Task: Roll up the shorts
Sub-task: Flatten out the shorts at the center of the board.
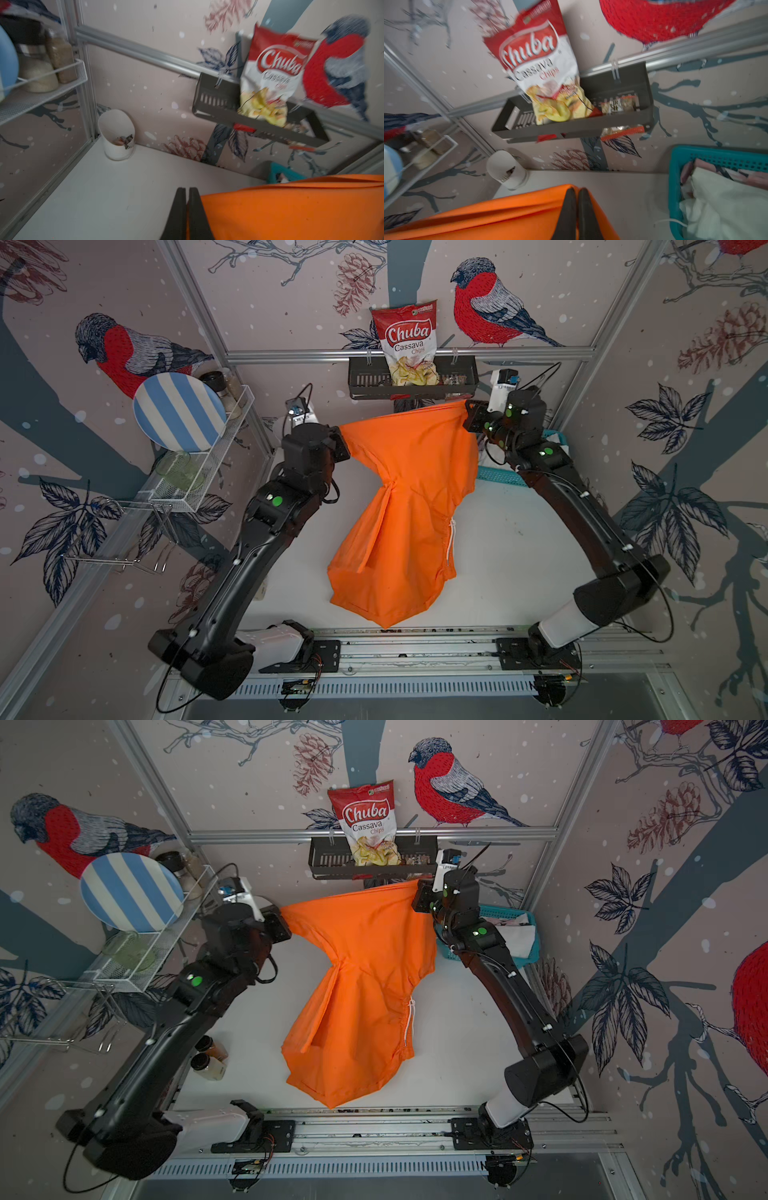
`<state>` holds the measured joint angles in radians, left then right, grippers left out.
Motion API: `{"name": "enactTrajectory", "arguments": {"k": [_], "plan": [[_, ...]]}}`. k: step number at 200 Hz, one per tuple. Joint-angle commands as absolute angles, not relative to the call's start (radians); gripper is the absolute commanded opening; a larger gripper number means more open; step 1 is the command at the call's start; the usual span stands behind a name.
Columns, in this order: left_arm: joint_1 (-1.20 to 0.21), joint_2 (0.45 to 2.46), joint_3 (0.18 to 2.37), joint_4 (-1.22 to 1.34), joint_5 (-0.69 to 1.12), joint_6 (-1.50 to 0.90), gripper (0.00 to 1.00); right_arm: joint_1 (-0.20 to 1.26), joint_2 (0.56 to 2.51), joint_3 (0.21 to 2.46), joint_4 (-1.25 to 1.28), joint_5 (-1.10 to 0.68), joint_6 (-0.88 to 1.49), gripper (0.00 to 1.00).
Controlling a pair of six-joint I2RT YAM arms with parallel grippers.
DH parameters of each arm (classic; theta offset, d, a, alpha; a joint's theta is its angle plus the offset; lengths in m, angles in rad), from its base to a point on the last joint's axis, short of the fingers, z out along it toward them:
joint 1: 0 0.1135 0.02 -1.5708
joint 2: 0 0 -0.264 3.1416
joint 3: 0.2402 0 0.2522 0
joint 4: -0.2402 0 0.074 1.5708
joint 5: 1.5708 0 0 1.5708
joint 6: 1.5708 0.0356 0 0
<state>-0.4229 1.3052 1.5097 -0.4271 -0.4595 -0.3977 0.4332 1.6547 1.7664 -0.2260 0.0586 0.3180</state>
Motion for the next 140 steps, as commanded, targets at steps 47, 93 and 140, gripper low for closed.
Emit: {"name": "enactTrajectory", "arguments": {"k": [47, 93, 140], "plan": [[-0.113, 1.735, 1.480, -0.442, -0.155, -0.499, 0.20, 0.471, 1.841, 1.894, -0.472, 0.093, 0.301, 0.75], [-0.093, 1.673, 1.437, -0.440, -0.109, -0.514, 0.57, 0.529, 1.624, 1.405, -0.494, 0.011, 0.391, 0.75], [-0.209, 1.498, 1.268, -0.483, -0.041, -0.523, 0.59, 0.507, 1.451, 0.925, -0.366, -0.105, 0.486, 0.76]]}}
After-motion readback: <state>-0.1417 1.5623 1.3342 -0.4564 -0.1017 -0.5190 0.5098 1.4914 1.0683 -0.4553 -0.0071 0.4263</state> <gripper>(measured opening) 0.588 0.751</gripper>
